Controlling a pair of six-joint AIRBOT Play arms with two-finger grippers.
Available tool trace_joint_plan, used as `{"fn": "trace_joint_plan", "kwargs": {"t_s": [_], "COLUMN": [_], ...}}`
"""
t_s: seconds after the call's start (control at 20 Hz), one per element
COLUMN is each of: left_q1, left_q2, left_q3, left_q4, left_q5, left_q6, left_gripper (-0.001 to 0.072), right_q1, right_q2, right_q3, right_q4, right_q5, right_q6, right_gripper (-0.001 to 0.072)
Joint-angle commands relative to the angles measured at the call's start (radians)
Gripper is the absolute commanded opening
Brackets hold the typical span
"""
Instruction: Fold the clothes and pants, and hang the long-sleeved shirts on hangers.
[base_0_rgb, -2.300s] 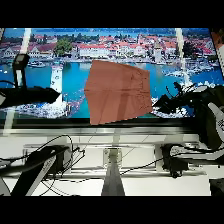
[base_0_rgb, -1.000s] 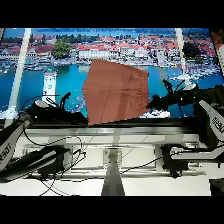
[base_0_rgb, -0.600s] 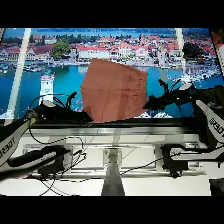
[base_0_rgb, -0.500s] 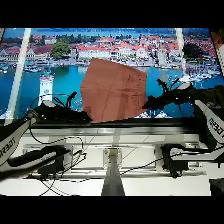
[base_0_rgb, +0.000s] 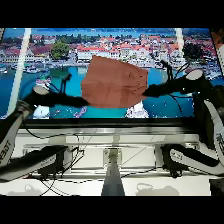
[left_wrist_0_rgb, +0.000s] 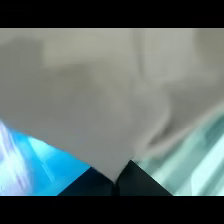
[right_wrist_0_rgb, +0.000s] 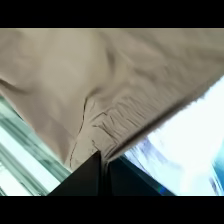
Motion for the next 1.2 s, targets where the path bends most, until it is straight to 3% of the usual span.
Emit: {"fn": "trace_joint_plan", "kwargs": {"t_s": [0.0,0.25,0.4,0.6,0.75,0.85,1.15], "left_q1": [0.008,0.008,0.008,0.008,0.008,0.007,0.007], "left_q2": [0.134,0.427,0.660,0.830,0.803,0.737,0.294], "left_q3": [0.267,0.568,0.578,0.572,0.505,0.397,0.155], "left_q4": [0.000,0.178,0.309,0.350,0.357,0.357,0.163], "left_q5": [-0.047,0.017,0.153,0.166,0.107,0.108,0.288], "left_q6": [0.011,0.006,-0.044,-0.142,-0.211,-0.269,-0.277], "left_gripper": [0.0000,0.0000,0.0000,0.0000,-0.0001,0.0000,0.0000], "right_q1": [0.098,0.175,0.176,0.207,0.304,0.366,0.408], "right_q2": [0.115,0.269,0.389,0.493,0.493,0.493,0.383], "right_q3": [0.167,0.423,0.452,0.452,0.377,0.219,-0.219], "right_q4": [0.017,0.121,0.193,0.196,0.064,0.026,-0.043], "right_q5": [-0.008,-0.016,-0.029,-0.024,-0.074,-0.190,-0.792], "right_q6": [-0.004,0.035,0.135,0.315,0.468,0.587,0.643], "right_gripper": [0.0022,0.0021,0.0021,0.0021,0.0021,0.0020,0.0020]}}
